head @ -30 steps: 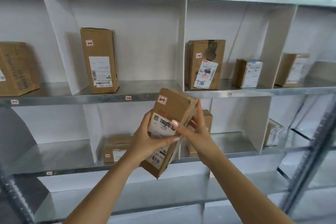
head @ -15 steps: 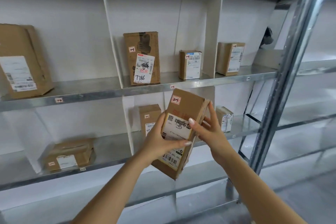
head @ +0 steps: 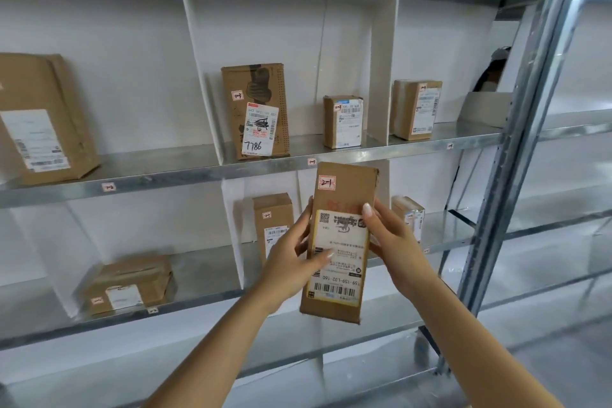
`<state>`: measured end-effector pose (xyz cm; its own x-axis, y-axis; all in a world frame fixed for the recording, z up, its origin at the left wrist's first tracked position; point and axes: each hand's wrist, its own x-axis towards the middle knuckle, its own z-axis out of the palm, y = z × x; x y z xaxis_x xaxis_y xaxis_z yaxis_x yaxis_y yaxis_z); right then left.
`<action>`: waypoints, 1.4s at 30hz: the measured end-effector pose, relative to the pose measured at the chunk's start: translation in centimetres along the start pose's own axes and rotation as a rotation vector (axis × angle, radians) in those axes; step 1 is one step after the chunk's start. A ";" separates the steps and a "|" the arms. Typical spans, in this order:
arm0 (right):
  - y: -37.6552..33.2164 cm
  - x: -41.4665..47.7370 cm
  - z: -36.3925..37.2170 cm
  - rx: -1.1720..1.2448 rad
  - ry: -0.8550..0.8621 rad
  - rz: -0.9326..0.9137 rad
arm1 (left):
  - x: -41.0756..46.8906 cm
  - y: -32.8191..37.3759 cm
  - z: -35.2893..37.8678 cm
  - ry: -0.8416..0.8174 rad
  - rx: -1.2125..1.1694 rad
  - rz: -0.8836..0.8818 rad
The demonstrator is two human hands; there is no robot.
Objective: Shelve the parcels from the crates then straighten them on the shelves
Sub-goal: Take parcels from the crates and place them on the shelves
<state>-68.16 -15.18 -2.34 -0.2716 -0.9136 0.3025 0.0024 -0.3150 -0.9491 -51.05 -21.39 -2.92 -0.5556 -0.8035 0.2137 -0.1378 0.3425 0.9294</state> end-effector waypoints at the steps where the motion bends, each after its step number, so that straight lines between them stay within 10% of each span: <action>1: 0.0 0.4 1.1 -0.012 -0.041 -0.004 | -0.4 -0.4 -1.0 0.039 -0.009 -0.001; 20: 13.5 2.6 54.2 -0.173 -0.810 0.053 | -23.4 -15.3 -47.5 0.574 0.022 -0.218; 42: 36.9 11.8 84.7 -0.311 -0.694 0.170 | -20.4 -40.7 -73.4 0.585 -0.113 -0.570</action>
<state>10.27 -59.33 -26.33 0.3728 -0.9271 0.0386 -0.3079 -0.1628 -0.9374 26.11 -54.66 -22.99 0.0955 -0.9737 -0.2068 -0.1691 -0.2206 0.9606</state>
